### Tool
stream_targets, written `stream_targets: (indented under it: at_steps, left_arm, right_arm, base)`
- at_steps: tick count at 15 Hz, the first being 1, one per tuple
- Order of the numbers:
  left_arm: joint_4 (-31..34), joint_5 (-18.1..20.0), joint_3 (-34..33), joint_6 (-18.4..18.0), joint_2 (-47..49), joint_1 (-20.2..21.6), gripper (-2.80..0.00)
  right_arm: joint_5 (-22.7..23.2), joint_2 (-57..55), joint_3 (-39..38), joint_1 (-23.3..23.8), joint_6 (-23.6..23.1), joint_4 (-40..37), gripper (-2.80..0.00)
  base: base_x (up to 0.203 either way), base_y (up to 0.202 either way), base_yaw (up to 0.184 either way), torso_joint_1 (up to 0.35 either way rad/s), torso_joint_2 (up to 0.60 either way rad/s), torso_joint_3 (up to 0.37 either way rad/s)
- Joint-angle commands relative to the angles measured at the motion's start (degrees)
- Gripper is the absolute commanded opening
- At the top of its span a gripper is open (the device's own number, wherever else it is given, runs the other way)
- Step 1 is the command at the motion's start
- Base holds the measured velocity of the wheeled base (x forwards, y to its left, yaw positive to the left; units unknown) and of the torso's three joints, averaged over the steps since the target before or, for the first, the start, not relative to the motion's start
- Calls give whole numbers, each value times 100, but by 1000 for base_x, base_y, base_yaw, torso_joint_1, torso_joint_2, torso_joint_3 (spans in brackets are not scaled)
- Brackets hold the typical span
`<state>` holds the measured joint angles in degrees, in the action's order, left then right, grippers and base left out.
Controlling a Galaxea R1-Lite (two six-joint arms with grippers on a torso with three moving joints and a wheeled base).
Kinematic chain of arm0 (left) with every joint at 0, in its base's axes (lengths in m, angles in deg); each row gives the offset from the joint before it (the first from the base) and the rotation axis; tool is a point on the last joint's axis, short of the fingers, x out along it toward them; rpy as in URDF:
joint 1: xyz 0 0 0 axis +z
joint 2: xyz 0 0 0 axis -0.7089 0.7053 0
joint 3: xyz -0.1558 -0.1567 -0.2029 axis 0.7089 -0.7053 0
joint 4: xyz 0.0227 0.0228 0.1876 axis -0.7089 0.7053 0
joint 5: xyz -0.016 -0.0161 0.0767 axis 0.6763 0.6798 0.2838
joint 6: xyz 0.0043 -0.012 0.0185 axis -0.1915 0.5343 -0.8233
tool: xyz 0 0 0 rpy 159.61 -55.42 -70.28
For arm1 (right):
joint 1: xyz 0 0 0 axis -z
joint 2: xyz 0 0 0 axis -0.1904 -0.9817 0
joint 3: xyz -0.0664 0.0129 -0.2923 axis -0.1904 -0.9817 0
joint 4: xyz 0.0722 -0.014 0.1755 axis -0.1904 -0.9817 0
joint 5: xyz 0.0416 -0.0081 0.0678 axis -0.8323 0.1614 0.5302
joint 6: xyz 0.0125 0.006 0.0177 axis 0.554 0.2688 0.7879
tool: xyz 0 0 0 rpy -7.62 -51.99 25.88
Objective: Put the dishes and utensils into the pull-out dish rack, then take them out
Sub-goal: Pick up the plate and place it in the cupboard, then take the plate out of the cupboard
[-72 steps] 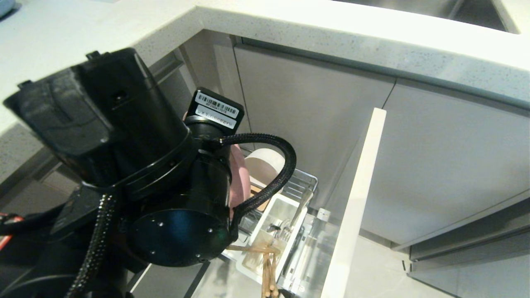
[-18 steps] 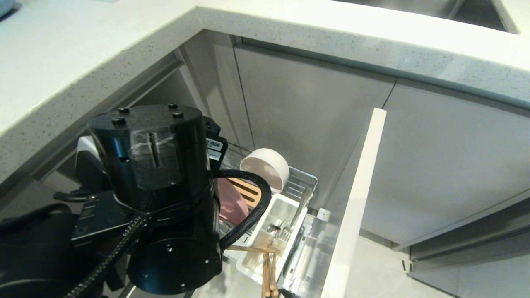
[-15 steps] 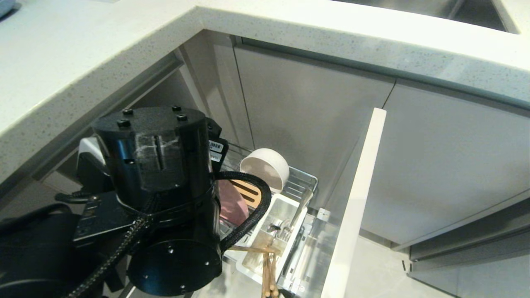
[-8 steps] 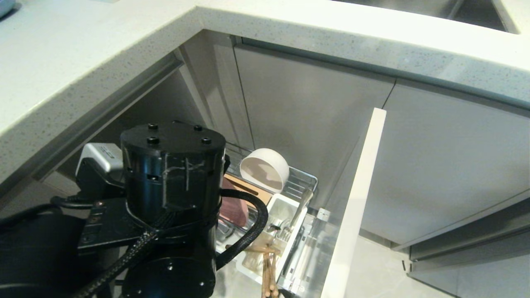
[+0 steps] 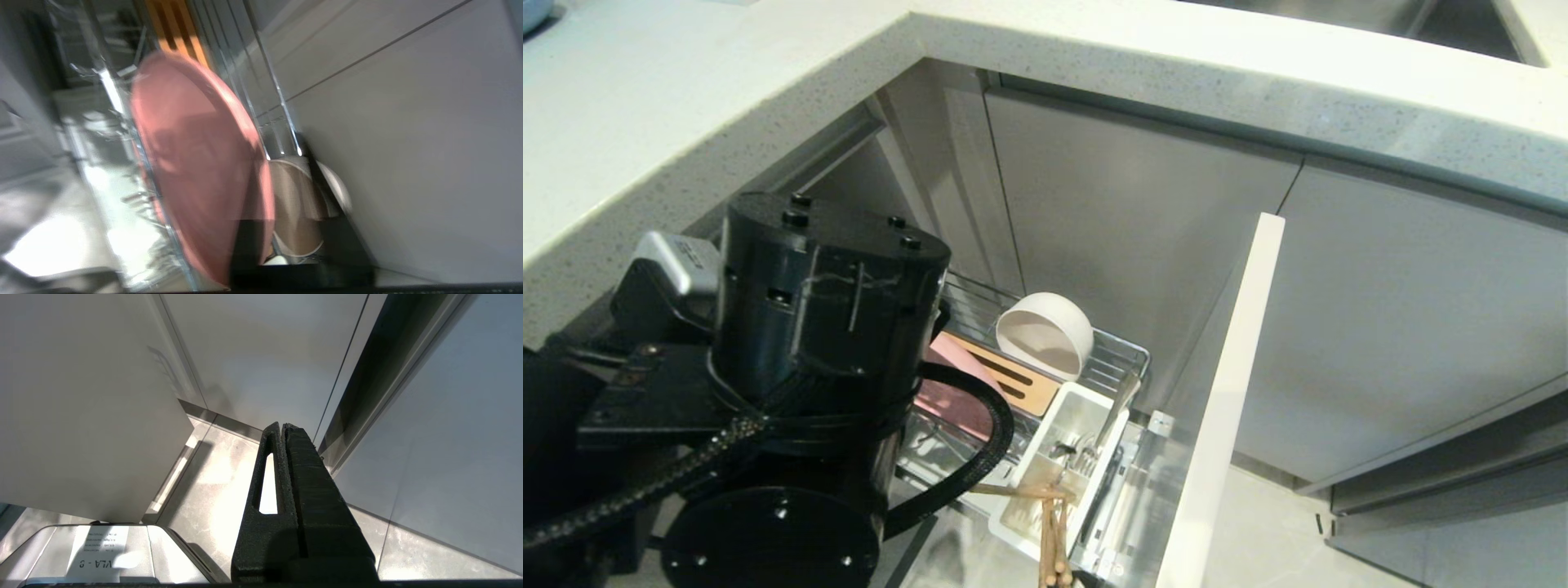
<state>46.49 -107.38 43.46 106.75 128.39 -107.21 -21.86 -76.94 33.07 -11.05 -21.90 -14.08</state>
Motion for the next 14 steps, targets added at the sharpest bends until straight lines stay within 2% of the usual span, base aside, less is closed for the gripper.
stream_targets:
  at_steps: [1, 5, 8, 12, 14]
  left_arm:
    - [811, -3, 326, 45, -119, 23, -280]
    - [1778, 82, 1286, 19, -124, 121, -280]
    - [2558, 196, 2442, -83, -50, 131, -280]
    - [3918, 730, 4078, -152, 51, 137, -280]
    - [4430, 913, 4836, -410, 81, 172, -280]
  right_arm:
    - [1, -2, -9, -1, 1, 0, -280]
    - [1, -2, -9, -1, 1, 0, -280]
    - [1, -2, -9, -1, 1, 0, -280]
    - [1, -2, -9, -1, 1, 0, -280]
    - [1, -2, -9, -1, 1, 0, -280]
  base:
    - [0, 0, 0, 0, 0, 0]
    - [0, 0, 0, 0, 0, 0]
    - [0, 0, 0, 0, 0, 0]
    - [0, 0, 0, 0, 0, 0]
    - [0, 0, 0, 0, 0, 0]
